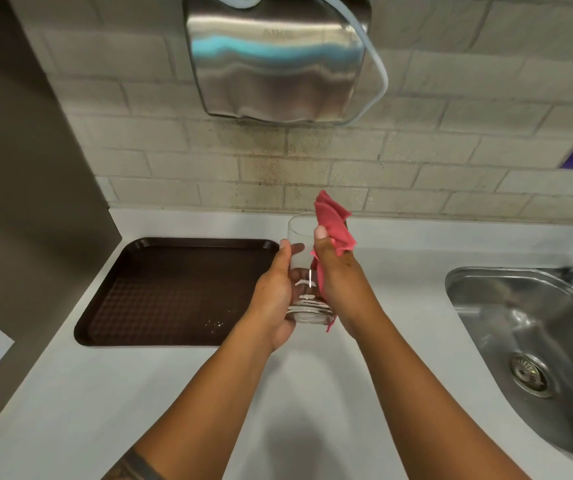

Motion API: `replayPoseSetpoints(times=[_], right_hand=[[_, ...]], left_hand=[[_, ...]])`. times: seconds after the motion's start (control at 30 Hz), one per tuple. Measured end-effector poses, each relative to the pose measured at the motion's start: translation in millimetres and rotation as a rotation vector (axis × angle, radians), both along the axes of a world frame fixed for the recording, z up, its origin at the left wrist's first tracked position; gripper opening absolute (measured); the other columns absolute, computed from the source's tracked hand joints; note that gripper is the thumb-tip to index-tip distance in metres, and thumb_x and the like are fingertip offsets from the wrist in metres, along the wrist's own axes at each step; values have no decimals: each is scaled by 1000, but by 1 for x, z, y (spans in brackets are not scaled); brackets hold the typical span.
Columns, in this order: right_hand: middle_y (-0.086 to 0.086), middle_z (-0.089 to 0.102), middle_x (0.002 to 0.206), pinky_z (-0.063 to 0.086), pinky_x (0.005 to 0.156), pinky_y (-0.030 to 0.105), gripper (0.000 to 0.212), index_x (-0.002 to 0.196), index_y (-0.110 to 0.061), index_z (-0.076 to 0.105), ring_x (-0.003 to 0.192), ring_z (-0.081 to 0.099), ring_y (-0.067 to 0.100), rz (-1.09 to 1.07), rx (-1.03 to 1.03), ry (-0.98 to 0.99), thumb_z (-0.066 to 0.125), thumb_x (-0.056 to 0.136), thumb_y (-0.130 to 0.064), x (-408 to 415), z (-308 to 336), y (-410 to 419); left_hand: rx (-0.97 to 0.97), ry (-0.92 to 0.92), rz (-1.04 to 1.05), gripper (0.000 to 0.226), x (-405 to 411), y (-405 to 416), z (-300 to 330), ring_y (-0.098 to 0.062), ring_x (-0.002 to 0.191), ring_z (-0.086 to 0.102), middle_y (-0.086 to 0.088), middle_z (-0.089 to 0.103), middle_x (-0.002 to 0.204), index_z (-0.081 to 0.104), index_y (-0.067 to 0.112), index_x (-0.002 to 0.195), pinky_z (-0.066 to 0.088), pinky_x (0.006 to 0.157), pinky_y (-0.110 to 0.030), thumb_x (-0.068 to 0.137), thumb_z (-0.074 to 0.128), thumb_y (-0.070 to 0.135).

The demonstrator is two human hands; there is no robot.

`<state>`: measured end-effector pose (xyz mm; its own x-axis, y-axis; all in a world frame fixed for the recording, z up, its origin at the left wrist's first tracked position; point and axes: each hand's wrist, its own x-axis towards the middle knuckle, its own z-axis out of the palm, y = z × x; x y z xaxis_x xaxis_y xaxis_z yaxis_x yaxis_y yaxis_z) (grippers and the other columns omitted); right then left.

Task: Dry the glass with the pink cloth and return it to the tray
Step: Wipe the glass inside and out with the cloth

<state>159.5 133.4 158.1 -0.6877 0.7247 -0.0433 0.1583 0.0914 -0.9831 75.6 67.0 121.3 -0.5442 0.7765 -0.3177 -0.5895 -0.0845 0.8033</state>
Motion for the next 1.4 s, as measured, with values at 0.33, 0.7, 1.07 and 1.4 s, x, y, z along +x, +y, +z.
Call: replayPoseSetpoints(times=[0.33, 0.7, 1.07, 1.4], right_hand=[[-20, 72, 130, 63, 92, 44, 65, 135, -70, 46, 118, 73, 17, 37, -140, 334, 78, 90, -36, 22, -40, -36], [17, 69, 79, 62, 64, 30, 23, 108, -25, 62, 67, 70, 24, -157, 178, 218, 78, 91, -26, 21, -37, -30], [-9, 42, 159, 40, 117, 21, 70, 157, -23, 37, 145, 41, 0, -133, 361, 124, 51, 98, -58, 30, -53, -57], [-4, 29, 168, 38, 121, 37, 77, 166, -26, 12, 152, 35, 12, -125, 510, 50, 46, 103, -50, -6, 2, -14]], left_hand=[[19, 25, 70, 56, -11, 3, 2, -24, 91, 79, -13, 80, 107, 76, 16, 121, 64, 79, -38, 105, 45, 60], [-162, 259, 106, 50, -2, 0, 9, -30, 102, 79, -8, 84, 103, 73, 18, 119, 60, 95, -52, 110, 38, 52], [-87, 38, 104, 51, -9, 10, 15, -23, 75, 82, -14, 83, 97, 73, 21, 116, 59, 50, -24, 99, 54, 65], [7, 241, 13, 44, 5, 8, 17, -19, 128, 68, 0, 76, 131, 69, 30, 133, 52, 108, -39, 109, 40, 52]])
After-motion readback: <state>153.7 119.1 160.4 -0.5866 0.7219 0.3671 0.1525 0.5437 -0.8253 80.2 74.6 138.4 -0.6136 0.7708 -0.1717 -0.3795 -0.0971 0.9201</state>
